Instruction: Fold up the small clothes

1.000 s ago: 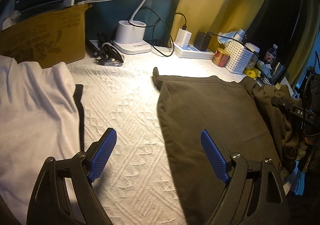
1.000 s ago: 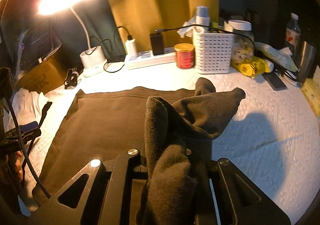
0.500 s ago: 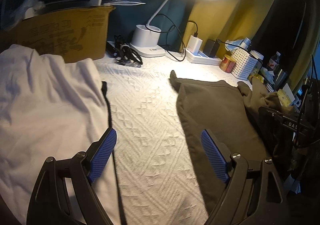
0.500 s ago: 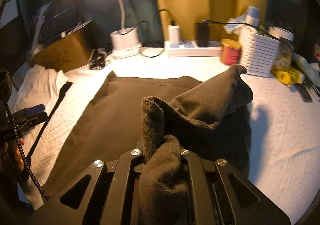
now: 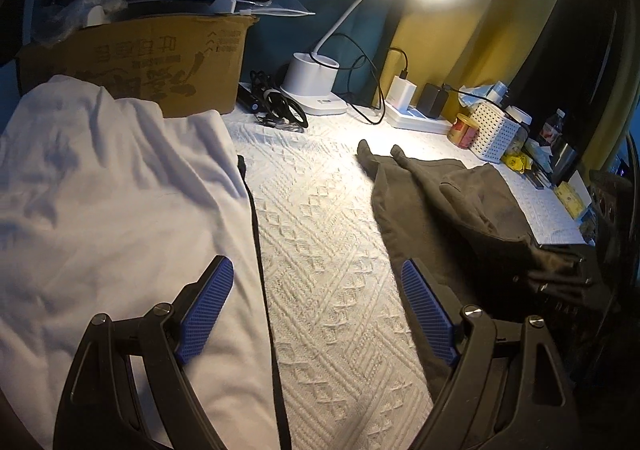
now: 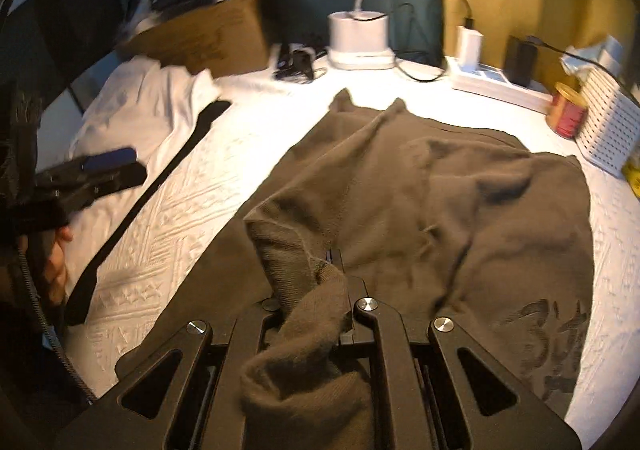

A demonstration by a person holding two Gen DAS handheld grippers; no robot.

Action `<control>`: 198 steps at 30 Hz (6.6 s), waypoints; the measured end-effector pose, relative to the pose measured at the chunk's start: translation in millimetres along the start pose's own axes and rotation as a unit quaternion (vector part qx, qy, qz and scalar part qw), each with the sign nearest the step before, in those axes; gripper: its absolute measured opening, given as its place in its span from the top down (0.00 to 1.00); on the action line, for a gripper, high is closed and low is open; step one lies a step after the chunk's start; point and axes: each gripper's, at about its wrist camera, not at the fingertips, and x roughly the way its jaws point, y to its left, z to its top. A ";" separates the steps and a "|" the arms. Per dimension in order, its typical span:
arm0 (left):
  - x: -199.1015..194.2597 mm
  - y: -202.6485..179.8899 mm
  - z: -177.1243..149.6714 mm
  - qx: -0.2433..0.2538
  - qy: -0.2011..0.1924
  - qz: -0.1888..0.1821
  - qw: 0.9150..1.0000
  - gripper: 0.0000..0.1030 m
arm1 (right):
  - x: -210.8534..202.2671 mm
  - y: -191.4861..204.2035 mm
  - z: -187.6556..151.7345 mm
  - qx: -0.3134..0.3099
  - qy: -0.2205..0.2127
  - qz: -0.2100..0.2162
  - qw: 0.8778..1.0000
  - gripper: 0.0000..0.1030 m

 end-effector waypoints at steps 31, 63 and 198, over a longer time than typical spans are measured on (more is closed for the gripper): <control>36.0 -86.1 35.8 0.077 0.010 0.019 0.997 0.17 | -58.6 -21.3 -30.7 -0.003 -0.047 0.067 0.997 0.53; 117.3 -113.1 84.8 0.150 0.036 0.031 0.988 0.98 | -40.2 -210.6 -22.6 0.149 -0.078 -0.037 0.985 0.53; -13.4 -129.9 -93.9 0.141 0.114 -0.117 0.976 0.91 | -107.7 -58.2 -180.8 0.101 -0.056 -0.040 0.992 0.93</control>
